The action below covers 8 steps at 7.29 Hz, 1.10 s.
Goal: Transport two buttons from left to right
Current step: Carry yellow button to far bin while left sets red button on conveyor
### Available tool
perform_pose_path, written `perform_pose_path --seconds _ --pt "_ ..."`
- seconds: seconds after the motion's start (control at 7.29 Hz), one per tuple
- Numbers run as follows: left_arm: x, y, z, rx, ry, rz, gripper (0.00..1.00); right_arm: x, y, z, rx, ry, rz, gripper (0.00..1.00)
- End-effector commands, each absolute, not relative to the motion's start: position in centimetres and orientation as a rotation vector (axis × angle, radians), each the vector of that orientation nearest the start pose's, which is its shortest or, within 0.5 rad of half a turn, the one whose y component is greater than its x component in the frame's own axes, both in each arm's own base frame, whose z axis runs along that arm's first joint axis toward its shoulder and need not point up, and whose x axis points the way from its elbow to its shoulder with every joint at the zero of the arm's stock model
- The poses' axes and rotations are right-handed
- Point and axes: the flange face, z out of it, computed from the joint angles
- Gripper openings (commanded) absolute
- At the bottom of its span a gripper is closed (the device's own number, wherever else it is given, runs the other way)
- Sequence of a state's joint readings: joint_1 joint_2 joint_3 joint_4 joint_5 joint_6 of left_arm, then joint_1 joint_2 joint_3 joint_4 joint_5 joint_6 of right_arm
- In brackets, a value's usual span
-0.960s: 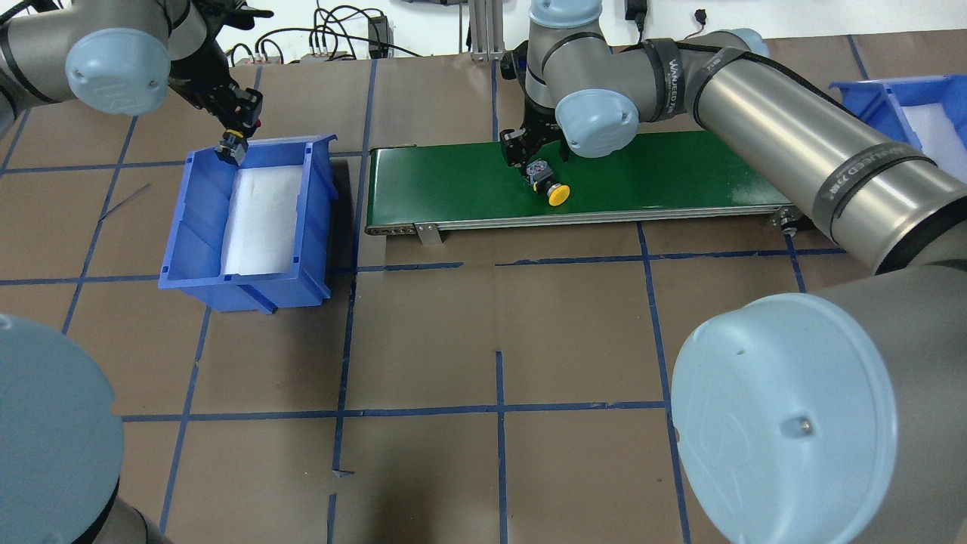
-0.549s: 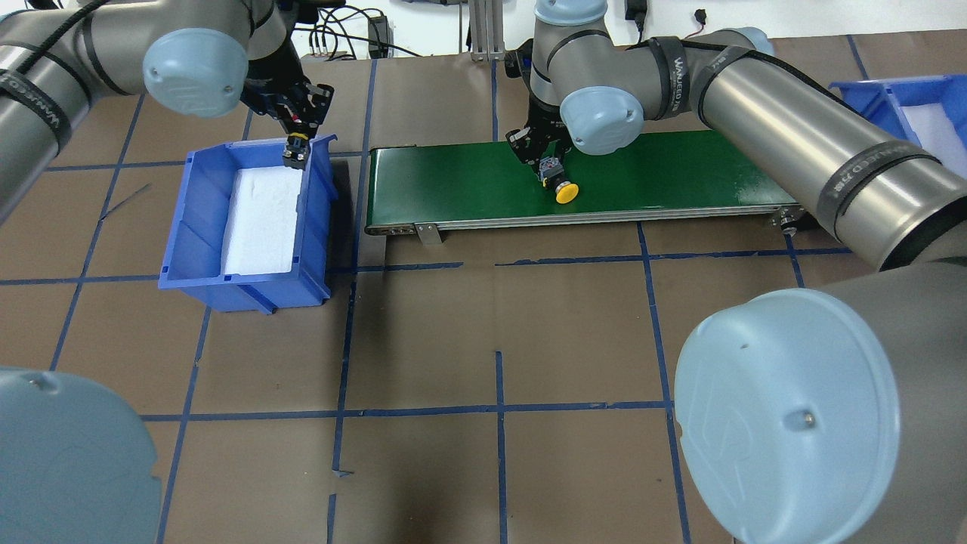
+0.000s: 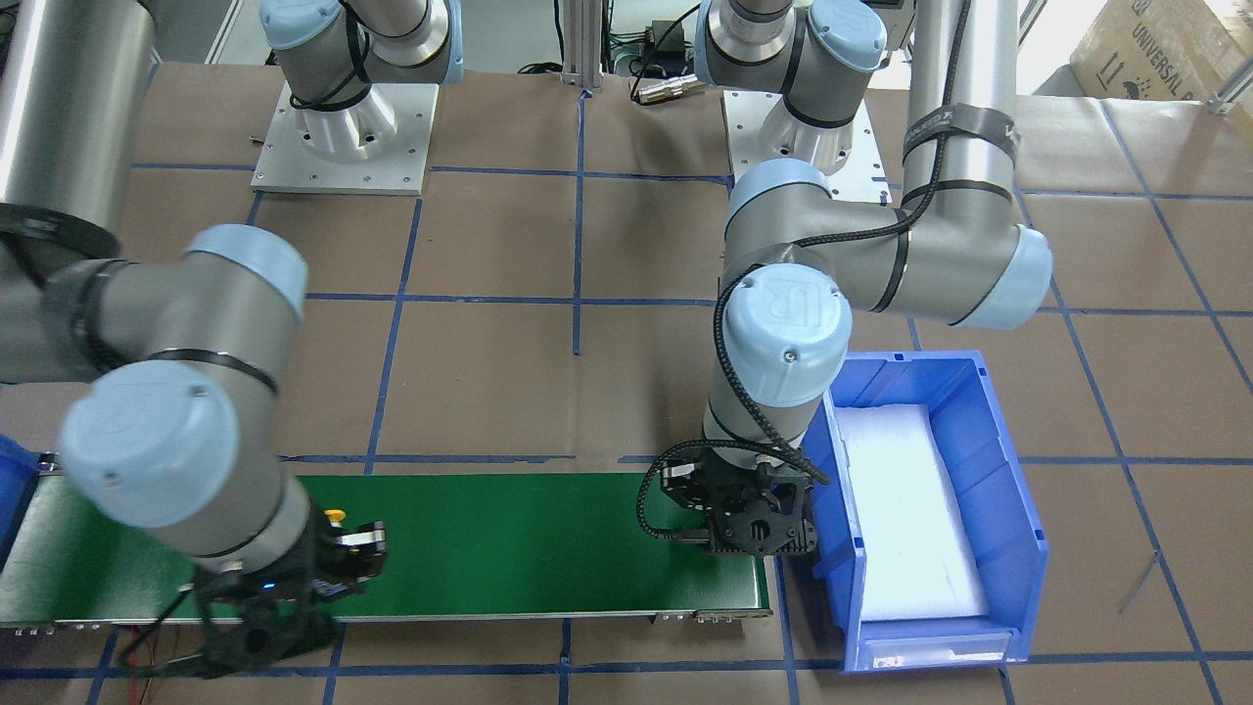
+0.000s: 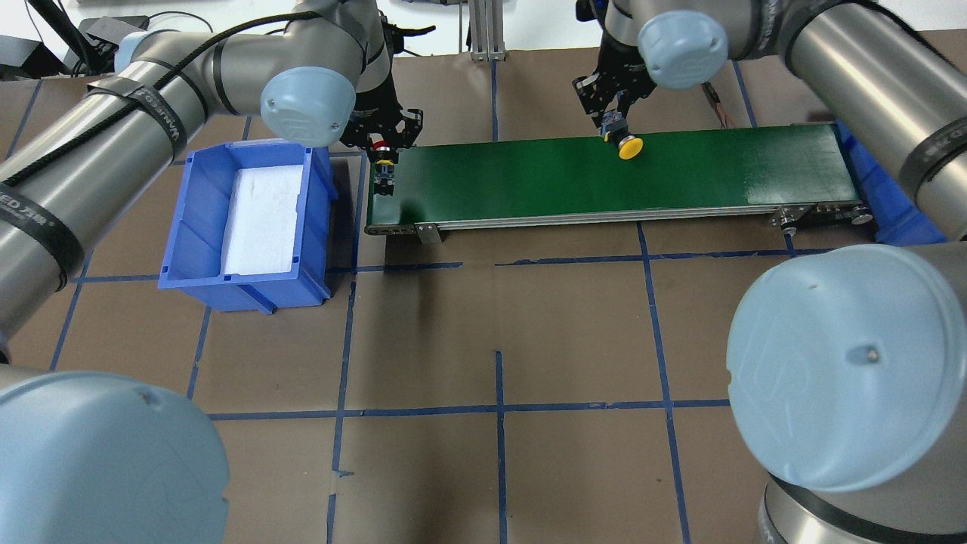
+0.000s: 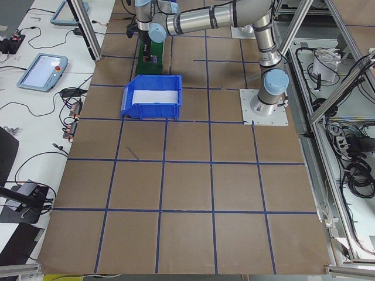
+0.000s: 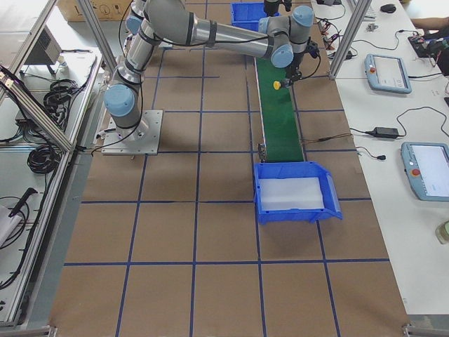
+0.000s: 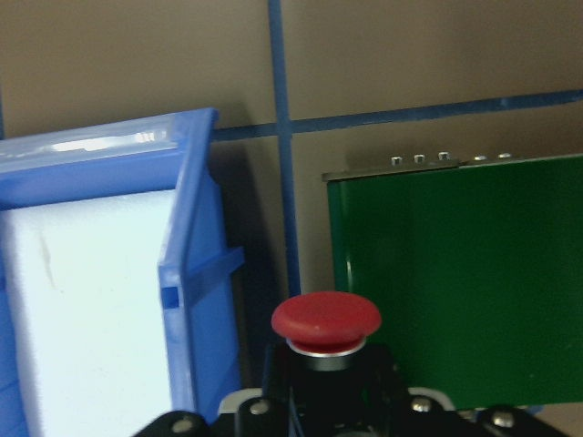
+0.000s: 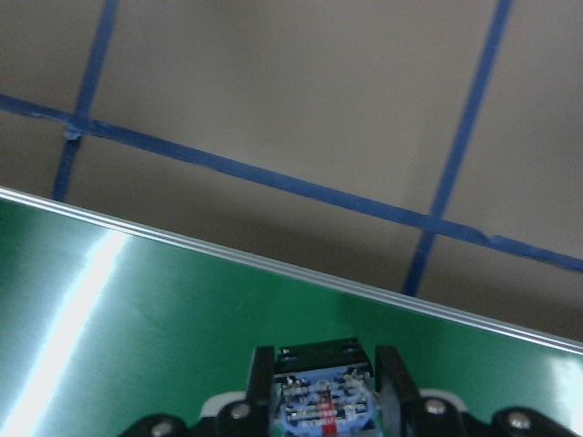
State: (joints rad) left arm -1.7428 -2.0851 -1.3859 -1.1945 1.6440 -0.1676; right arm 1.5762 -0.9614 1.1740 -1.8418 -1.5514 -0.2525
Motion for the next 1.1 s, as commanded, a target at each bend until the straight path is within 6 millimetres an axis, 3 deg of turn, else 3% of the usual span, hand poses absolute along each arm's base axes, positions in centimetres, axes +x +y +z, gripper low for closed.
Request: perform_pose_path --seconds 0.0,0.14,0.27,0.41,0.55,0.69,0.82,0.96 --pt "-26.3 -65.4 30.4 -0.130 3.148 -0.132 0.33 2.5 -73.9 37.1 -0.330 3.103 0.011 0.07" --pt "-26.6 -65.9 28.9 -0.140 3.153 -0.131 0.33 -1.5 -73.1 38.3 -0.339 3.107 0.045 0.07" --pt "-26.6 -66.3 28.3 -0.138 3.148 -0.147 0.47 -6.2 -71.7 39.6 -0.401 3.127 0.097 0.07" --pt "-26.4 -66.4 28.4 -0.127 3.147 -0.154 0.94 -13.7 -70.3 40.0 -0.467 3.158 0.150 0.07" --pt "-25.9 -66.8 29.6 -0.110 3.149 -0.185 1.00 -20.6 -68.6 39.8 -0.465 3.143 0.154 0.07" --pt "-24.5 -67.8 31.0 -0.093 3.148 -0.212 1.00 -25.1 -67.1 39.9 -0.386 3.137 0.141 0.08" --pt "-21.5 -68.7 32.7 -0.157 3.143 -0.213 1.00 -27.4 -66.2 39.9 -0.337 3.139 0.142 0.08" --pt "-19.6 -68.3 34.1 -0.131 3.135 -0.166 1.00 -29.6 -65.4 39.7 -0.289 3.144 0.142 0.08"
